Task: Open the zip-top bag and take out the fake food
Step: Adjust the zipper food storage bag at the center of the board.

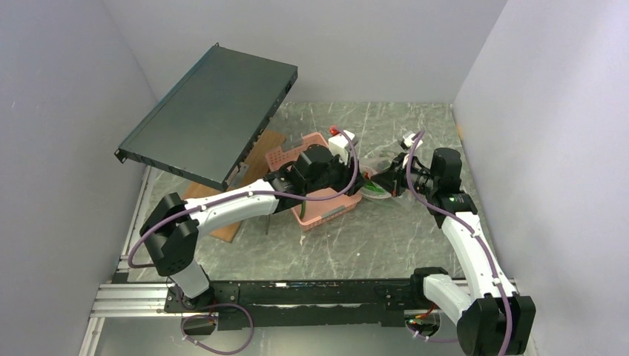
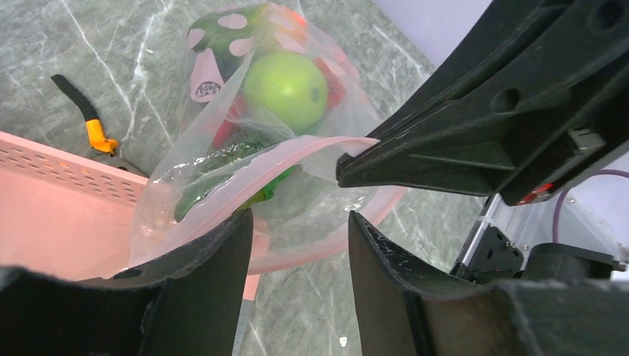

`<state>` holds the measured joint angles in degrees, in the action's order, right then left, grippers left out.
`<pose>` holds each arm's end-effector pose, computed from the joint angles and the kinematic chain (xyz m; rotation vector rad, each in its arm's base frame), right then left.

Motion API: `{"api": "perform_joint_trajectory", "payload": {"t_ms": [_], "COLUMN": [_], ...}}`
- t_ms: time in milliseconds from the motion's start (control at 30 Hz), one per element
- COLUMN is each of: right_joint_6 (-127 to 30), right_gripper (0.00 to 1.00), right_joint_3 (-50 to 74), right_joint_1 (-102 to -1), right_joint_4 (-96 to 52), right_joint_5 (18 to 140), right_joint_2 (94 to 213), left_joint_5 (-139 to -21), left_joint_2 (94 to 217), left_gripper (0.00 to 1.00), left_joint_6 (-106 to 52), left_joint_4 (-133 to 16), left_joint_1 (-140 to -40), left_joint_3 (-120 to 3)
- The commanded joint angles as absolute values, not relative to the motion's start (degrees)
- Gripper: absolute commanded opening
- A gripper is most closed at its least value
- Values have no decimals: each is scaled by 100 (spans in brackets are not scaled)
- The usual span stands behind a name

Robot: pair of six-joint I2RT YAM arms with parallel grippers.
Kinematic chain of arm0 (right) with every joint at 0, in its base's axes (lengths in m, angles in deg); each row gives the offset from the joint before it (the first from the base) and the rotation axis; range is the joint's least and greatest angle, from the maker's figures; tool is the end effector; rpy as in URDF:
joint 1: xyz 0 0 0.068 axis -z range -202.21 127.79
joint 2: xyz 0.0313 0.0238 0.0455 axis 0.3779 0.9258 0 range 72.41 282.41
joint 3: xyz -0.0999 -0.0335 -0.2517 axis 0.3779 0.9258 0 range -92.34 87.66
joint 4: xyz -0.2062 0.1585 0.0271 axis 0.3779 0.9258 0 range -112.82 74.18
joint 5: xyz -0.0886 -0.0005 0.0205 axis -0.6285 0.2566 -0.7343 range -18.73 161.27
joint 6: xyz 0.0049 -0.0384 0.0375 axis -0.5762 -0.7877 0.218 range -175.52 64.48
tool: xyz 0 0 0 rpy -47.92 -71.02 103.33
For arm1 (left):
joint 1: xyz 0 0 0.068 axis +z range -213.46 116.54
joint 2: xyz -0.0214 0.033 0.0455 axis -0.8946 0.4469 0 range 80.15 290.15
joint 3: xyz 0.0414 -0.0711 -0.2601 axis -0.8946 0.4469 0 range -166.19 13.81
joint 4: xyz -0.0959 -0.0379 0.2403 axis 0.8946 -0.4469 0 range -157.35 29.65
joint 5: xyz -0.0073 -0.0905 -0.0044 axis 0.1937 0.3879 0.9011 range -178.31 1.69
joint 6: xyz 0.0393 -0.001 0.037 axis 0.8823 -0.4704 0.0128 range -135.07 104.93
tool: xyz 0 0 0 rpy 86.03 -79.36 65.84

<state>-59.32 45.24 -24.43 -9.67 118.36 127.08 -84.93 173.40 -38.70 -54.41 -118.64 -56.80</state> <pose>0.2071 0.0341 0.2935 -0.6154 1.8489 0.8021 0.2204 -0.3206 0.3065 0.5822 1.8997 -0.9835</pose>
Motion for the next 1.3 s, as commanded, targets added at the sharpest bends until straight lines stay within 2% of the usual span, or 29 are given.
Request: {"api": "perform_joint_trajectory", "payload": {"t_ms": [0,233,600,800,1000,1033,1100,1267], "right_joint_6": [-5840,-5886,-5939,-5996,-6009,-6009,-6030,-6162], "right_gripper": [0,0,0,0,0,0,0,0], "right_joint_3": [4354,4371,4453,4494,4538,4545,4555,4573], "right_joint_1": [-2424,-2363,-2317,-2307,-2276,-2274,-2260,-2256], "right_joint_4": [-1272,-1246,-1271,-1264,-1300,-1305,-1303,-1254], "right_joint_5": [11953,12042,12391,12491,12404,12405,12409,12595], "right_joint_2": [12630,12621,12558,12495,12467,12474,12484,12518], "left_joint_5": [-8656,-8813,-9566,-9822,-10173,-10099,-10008,-9796], "left_joint_2": [17482,17809,17982,18041,18035,18021,17982,17713], "left_gripper": [54,56,69,68,50,45,27,22], "left_joint_6": [-3737,-3543,-3121,-3234,-3558,-3581,-3631,-3737], "left_joint_4": [-5490,-5533,-5324,-5389,-5898,-5883,-5858,-5757], "left_joint_1": [-11840,-11722,-11708,-11707,-11682,-11678,-11674,-11673], "left_joint_3": [-5945,-6037,-5901,-5864,-5886,-5861,-5805,-5643]}}
